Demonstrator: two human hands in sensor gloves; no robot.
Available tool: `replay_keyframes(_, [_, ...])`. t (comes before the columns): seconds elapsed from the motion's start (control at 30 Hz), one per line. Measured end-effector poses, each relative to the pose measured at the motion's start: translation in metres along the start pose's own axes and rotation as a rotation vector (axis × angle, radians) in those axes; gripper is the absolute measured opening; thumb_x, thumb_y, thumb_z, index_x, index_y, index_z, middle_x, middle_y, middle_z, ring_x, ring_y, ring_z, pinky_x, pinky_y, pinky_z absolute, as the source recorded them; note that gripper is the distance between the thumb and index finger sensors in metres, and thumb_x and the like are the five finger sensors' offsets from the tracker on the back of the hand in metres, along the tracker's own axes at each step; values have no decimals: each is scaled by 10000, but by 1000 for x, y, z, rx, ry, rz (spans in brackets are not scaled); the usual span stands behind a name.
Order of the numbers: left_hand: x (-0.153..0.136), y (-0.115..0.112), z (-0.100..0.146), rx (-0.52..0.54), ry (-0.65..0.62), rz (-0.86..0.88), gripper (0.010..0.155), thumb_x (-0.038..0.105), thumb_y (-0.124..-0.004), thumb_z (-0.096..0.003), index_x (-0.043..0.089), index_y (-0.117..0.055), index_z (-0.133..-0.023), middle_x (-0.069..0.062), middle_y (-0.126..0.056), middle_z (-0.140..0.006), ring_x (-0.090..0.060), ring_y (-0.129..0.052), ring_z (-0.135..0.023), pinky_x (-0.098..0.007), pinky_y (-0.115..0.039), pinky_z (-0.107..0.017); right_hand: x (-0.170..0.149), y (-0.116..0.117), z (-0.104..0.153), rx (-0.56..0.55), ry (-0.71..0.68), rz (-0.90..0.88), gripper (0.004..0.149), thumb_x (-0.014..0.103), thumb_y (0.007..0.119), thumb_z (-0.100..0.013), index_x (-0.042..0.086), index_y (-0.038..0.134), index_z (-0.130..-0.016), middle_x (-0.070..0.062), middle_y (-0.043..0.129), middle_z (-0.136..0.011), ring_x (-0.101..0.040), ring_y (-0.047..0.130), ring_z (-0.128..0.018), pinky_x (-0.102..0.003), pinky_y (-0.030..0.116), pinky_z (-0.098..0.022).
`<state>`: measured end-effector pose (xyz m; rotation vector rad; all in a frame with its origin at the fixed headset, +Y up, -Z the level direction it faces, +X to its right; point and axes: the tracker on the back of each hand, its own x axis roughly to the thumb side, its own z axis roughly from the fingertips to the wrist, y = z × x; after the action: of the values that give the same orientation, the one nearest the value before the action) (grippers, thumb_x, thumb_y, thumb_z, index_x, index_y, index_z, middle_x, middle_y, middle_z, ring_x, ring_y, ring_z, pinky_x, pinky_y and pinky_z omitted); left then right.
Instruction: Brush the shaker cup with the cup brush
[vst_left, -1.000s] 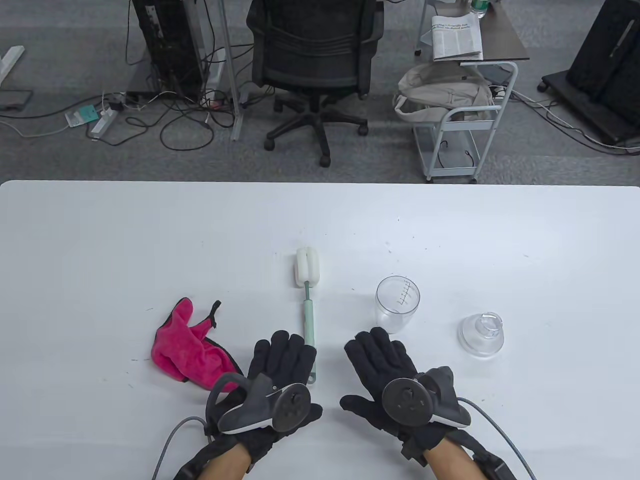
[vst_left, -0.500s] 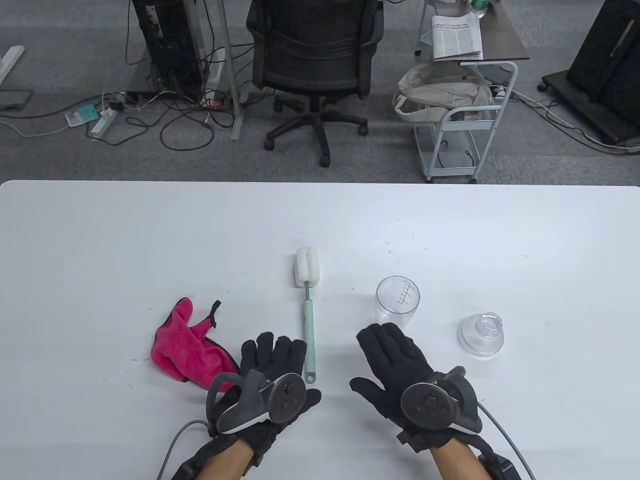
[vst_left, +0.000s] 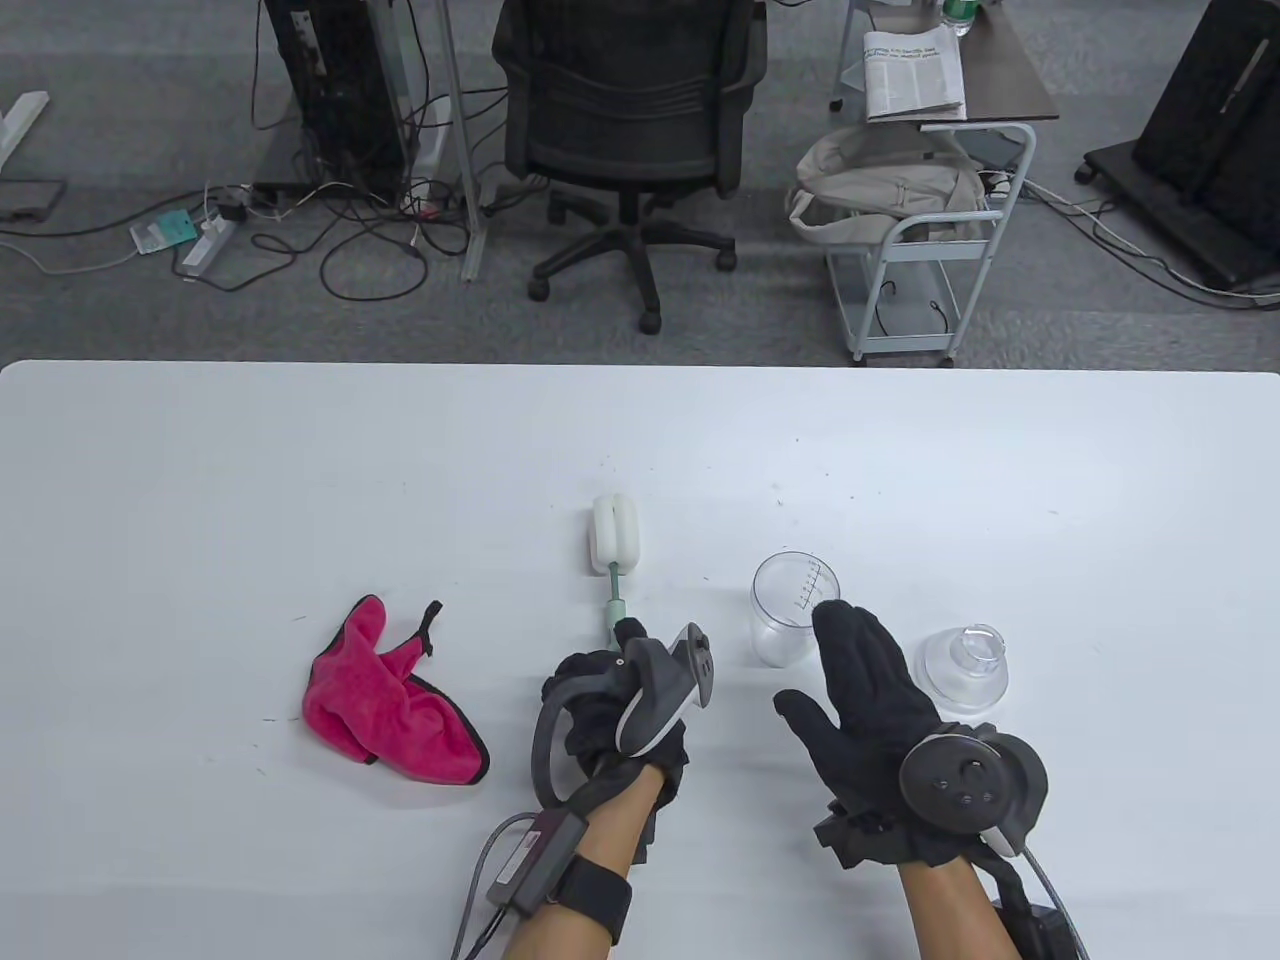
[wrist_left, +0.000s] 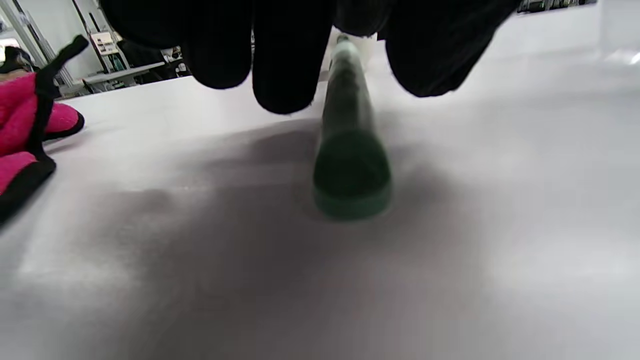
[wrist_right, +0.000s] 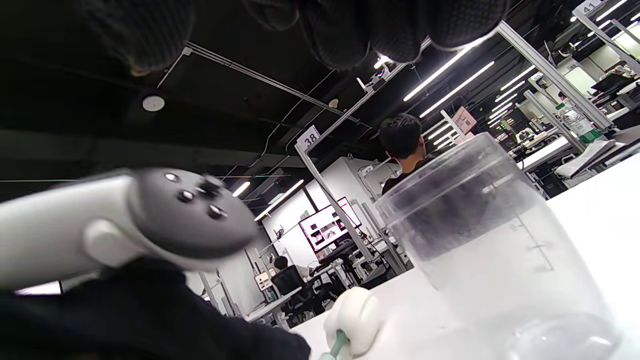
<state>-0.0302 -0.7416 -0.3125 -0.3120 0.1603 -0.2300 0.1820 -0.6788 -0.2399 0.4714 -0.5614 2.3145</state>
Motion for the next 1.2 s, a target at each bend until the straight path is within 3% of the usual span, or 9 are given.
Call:
replay_keyframes(0.17, [2,-5,-5,51,40,-58,704,296,-809,-553,168,-426,-1129,-143,-924,-881,-415,-806,-884,-663,-622,-670,1,-1,1,-11,-8,-15,756,567,642,-557,181,311,-1116,-170,482,-1145,-465,532,-1023,-580,576,-722])
replay_keyframes(0.3, [-21,13,-1,60,22,97,763,289,-780,-559,85,-305,-1121,-159,-872,-892,-444,-776,-870,-693,-602,-662,-2,-2,3,-9,14,-15,766,568,652,-554,181,304,-1116,-171,474,-1147,-463,527,-1026,-581,575,-723])
replay_keyframes(0.43, [-67,43,27,188,-146,368,766,328,-693,-582,63,-199,-1104,-161,-802,-879,-439,-768,-832,-700,-614,-646,-21,-11,2,-51,102,0,801,559,695,-550,156,297,-1116,-183,465,-1146,-474,533,-1019,-581,589,-715])
replay_keyframes(0.57, [-120,50,61,336,-267,547,800,419,-738,-573,62,-260,-1106,-94,-878,-757,-346,-890,-671,-639,-739,-581,-56,-12,-5,21,337,-79,935,604,748,-523,95,237,-1118,-257,382,-1144,-477,660,-941,-580,660,-670])
replay_keyframes(0.67, [-146,40,73,300,-329,628,718,448,-820,-549,93,-510,-1091,-60,-930,-661,-311,-939,-586,-621,-779,-545,-68,-2,-16,107,460,-60,1046,645,805,-474,76,212,-1120,-275,305,-1160,-532,557,-981,-649,562,-692])
replay_keyframes(0.8, [-152,27,73,330,-408,632,583,408,-785,-567,95,-636,-1036,-76,-940,-714,-360,-941,-677,-644,-752,-577,-59,26,-38,202,410,185,1132,720,795,-426,58,188,-1116,-269,284,-1170,-559,427,-1052,-709,496,-700])
replay_keyframes(0.93, [-148,20,74,326,-433,550,575,371,-775,-573,128,-586,-1058,-136,-886,-930,-451,-918,-809,-667,-733,-598,-45,55,-58,139,394,220,1133,719,812,-407,70,208,-1112,-258,303,-1168,-543,481,-1048,-695,539,-697])
replay_keyframes(1.07, [-144,15,75,300,-476,524,574,373,-779,-571,161,-579,-1065,-117,-929,-880,-429,-949,-784,-651,-752,-594,-41,73,-67,95,383,287,1005,596,860,-451,84,292,-1103,-227,443,-1127,-515,593,-1002,-673,581,-685])
replay_keyframes(1.2, [-147,18,77,358,-501,538,573,381,-785,-566,182,-591,-1067,-92,-980,-780,-382,-997,-715,-628,-784,-571,-34,71,-68,108,337,216,1048,536,909,-441,72,231,-1092,-263,425,-1090,-536,658,-944,-683,594,-673])
